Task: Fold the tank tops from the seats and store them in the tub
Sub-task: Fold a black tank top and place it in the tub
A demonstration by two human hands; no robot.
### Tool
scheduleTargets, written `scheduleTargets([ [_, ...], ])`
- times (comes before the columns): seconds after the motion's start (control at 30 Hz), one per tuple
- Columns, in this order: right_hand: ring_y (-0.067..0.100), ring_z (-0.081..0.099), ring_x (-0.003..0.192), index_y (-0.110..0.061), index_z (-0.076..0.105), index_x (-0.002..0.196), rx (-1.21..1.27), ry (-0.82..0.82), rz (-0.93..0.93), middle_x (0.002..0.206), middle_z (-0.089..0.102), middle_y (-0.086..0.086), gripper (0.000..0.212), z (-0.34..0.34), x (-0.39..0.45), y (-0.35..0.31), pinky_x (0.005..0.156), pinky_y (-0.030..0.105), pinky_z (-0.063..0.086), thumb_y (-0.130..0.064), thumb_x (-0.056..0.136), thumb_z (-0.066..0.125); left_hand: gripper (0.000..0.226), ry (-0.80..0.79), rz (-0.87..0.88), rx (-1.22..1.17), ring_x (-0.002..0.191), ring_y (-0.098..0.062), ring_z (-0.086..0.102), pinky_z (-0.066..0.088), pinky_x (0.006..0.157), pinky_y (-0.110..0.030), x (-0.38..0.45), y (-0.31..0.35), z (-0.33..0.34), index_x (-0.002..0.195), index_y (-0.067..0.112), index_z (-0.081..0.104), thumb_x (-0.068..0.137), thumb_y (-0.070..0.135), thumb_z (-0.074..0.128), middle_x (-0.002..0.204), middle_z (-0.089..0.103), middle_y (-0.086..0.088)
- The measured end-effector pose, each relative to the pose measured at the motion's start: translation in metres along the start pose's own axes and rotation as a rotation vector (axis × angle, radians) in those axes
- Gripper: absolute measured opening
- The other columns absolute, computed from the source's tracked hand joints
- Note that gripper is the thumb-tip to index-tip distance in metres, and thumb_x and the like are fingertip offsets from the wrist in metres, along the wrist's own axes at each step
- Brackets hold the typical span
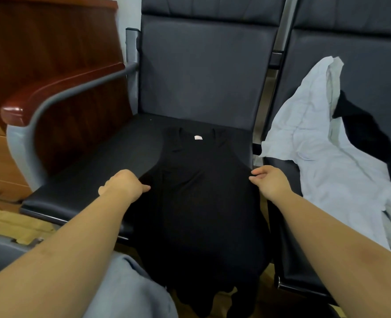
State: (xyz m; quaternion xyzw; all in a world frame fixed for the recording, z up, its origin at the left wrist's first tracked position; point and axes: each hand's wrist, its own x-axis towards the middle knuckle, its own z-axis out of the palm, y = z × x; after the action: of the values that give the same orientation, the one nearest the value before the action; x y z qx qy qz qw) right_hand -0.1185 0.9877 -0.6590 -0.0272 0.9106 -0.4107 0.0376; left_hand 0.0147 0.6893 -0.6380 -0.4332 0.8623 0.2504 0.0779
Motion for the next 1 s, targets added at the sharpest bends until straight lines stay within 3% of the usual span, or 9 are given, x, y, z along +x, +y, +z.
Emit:
scheduleTargets([
  [0.1, 0.025, 0.059, 0.11, -0.007, 0.06, 0.115, -0.015, -0.024, 0.023, 0.108, 0.062, 0.008, 0.032, 0.003, 0.011, 0.0, 0.087, 0.026, 0.041, -0.017, 0.086, 0.07, 0.061, -0.02, 0.019, -0.018, 0.112, -0.032, 0.054, 0.043, 0.099, -0.045, 0.008, -0.001, 0.0, 0.13, 0.011, 0.054, 0.082, 0.046, 0.071, 0.119, 0.058, -0.012],
  [0.17, 0.026, 0.057, 0.113, -0.006, 0.056, 0.122, -0.003, -0.066, 0.037, 0.118, 0.059, 0.009, 0.041, 0.003, 0.016, -0.001, 0.09, 0.028, 0.041, -0.019, 0.086, 0.071, 0.056, 0.027, 0.069, -0.048, 0.108, -0.03, 0.056, 0.047, 0.088, -0.039, 0.01, -0.001, 0.002, 0.129, 0.011, 0.054, 0.085, 0.042, 0.07, 0.118, 0.059, -0.011],
  [0.37, 0.027, 0.061, 0.105, -0.011, 0.058, 0.104, -0.022, -0.125, 0.097, 0.116, 0.063, 0.009, 0.035, 0.001, 0.029, 0.001, 0.098, 0.042, 0.047, -0.025, 0.08, 0.078, 0.039, 0.202, 0.151, -0.189, 0.09, -0.023, 0.055, 0.043, 0.072, -0.035, 0.014, 0.002, 0.001, 0.119, 0.013, 0.06, 0.09, 0.038, 0.064, 0.103, 0.06, -0.007],
  [0.53, 0.031, 0.057, 0.111, -0.001, 0.056, 0.123, -0.14, -0.168, 0.117, 0.122, 0.059, 0.012, 0.052, 0.003, 0.017, -0.005, 0.091, 0.033, 0.043, -0.039, 0.089, 0.064, 0.042, 0.191, 0.191, -0.18, 0.085, -0.021, 0.05, 0.041, 0.072, -0.035, 0.012, 0.007, 0.005, 0.117, 0.009, 0.061, 0.092, 0.043, 0.059, 0.1, 0.059, -0.008],
  [0.63, 0.03, 0.059, 0.105, 0.0, 0.061, 0.117, -0.298, -0.221, 0.031, 0.117, 0.062, 0.013, 0.052, 0.005, 0.001, -0.012, 0.085, 0.032, 0.045, -0.046, 0.093, 0.054, 0.045, 0.145, 0.199, -0.097, 0.082, -0.024, 0.051, 0.041, 0.07, -0.036, 0.003, 0.013, 0.011, 0.106, 0.006, 0.061, 0.093, 0.049, 0.055, 0.099, 0.061, -0.012],
  [0.77, 0.027, 0.061, 0.103, -0.004, 0.064, 0.117, -0.381, -0.28, -0.034, 0.113, 0.065, 0.01, 0.053, -0.004, -0.024, -0.013, 0.084, 0.031, 0.046, -0.049, 0.091, 0.056, 0.05, 0.057, 0.19, 0.022, 0.081, -0.025, 0.049, 0.041, 0.071, -0.036, -0.015, 0.022, 0.019, 0.101, 0.007, 0.056, 0.093, 0.055, 0.049, 0.086, 0.052, -0.008],
  [0.87, 0.018, 0.062, 0.085, -0.011, 0.068, 0.093, -0.402, -0.358, -0.074, 0.09, 0.065, 0.002, 0.035, -0.02, -0.049, -0.012, 0.07, 0.026, 0.045, -0.045, 0.088, 0.062, 0.052, 0.003, 0.227, 0.1, 0.078, -0.023, 0.049, 0.041, 0.071, -0.034, -0.03, 0.025, 0.024, 0.107, 0.004, 0.057, 0.095, 0.054, 0.048, 0.081, 0.048, -0.005],
  [0.93, 0.006, 0.058, 0.066, -0.017, 0.06, 0.066, -0.346, -0.456, -0.093, 0.067, 0.06, -0.007, 0.03, -0.032, -0.07, -0.009, 0.057, 0.018, 0.039, -0.038, 0.087, 0.066, 0.053, -0.027, 0.271, 0.131, 0.088, -0.026, 0.055, 0.041, 0.074, -0.032, -0.039, 0.026, 0.027, 0.119, 0.002, 0.057, 0.097, 0.049, 0.047, 0.097, 0.057, -0.009],
  [1.0, -0.001, 0.052, 0.052, -0.017, 0.052, 0.056, -0.26, -0.523, -0.113, 0.051, 0.054, -0.014, 0.038, -0.043, -0.091, -0.002, 0.051, 0.011, 0.035, -0.031, 0.087, 0.068, 0.05, -0.035, 0.317, 0.12, 0.107, -0.031, 0.056, 0.042, 0.081, -0.033, -0.049, 0.027, 0.03, 0.127, 0.0, 0.053, 0.1, 0.042, 0.045, 0.12, 0.058, -0.016],
])
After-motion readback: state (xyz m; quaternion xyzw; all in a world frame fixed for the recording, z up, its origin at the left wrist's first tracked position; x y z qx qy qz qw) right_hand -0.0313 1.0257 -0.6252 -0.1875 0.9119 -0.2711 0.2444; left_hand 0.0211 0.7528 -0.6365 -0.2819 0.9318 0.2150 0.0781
